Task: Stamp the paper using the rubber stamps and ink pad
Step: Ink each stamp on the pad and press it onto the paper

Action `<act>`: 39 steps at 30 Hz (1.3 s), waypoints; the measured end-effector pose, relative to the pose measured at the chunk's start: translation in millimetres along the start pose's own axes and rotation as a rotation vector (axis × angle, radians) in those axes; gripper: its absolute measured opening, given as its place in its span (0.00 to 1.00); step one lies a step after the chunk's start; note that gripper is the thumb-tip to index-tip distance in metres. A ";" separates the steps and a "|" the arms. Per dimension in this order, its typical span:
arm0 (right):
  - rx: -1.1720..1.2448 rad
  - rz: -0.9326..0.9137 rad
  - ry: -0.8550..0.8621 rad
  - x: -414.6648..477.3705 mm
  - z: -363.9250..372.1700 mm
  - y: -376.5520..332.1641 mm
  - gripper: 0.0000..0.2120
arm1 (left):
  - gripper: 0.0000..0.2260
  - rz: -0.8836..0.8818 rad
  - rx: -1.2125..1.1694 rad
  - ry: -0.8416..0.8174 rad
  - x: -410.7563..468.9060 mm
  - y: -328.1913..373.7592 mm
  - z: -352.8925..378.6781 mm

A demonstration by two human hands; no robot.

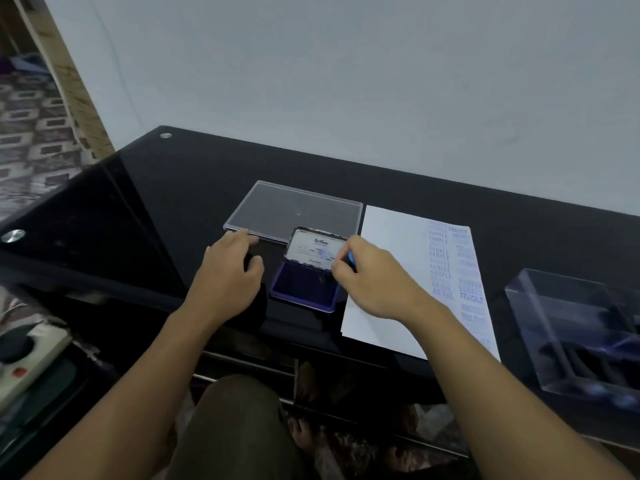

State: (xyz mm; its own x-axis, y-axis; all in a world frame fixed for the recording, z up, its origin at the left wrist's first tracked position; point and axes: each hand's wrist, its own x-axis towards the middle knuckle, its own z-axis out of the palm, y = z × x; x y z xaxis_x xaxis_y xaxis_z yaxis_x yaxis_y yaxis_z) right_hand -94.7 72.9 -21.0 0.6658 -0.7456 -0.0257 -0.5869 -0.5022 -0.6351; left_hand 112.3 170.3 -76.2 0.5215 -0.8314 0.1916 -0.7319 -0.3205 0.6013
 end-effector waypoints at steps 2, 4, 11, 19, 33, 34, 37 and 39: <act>-0.054 -0.047 -0.050 7.7 7.9 -9.3 0.05 | 0.18 -0.004 0.081 -0.016 -0.4 -8.6 3.5; -0.109 -0.095 -0.094 16.4 13.7 -18.3 0.04 | 0.19 -0.021 0.136 -0.028 -0.4 -14.7 8.1; -0.236 -0.195 -0.182 37.0 26.6 -40.0 0.04 | 0.20 0.017 0.221 -0.005 -3.0 -25.2 17.2; -0.367 -0.223 -0.180 46.1 37.2 -43.7 0.06 | 0.19 0.034 0.242 0.042 -1.6 -26.1 17.3; -0.355 -0.155 -0.152 45.5 51.1 -39.3 0.05 | 0.17 0.016 0.269 0.054 -1.2 -22.8 19.4; -0.347 -0.152 -0.155 45.2 50.9 -39.0 0.05 | 0.17 0.014 0.266 0.058 -1.4 -22.1 19.4; -0.335 -0.144 -0.159 45.5 51.0 -39.5 0.04 | 0.16 0.011 0.262 0.063 -1.2 -20.7 19.1; -0.323 -0.127 -0.156 45.4 51.9 -40.2 0.04 | 0.16 0.009 0.267 0.059 -0.8 -20.0 19.2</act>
State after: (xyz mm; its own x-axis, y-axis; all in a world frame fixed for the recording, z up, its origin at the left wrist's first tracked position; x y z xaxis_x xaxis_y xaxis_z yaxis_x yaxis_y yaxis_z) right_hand -16.9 82.0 -36.7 0.7902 -0.6054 -0.0952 -0.5935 -0.7173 -0.3650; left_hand 118.1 168.6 -103.3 0.5331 -0.8095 0.2459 -0.8225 -0.4278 0.3747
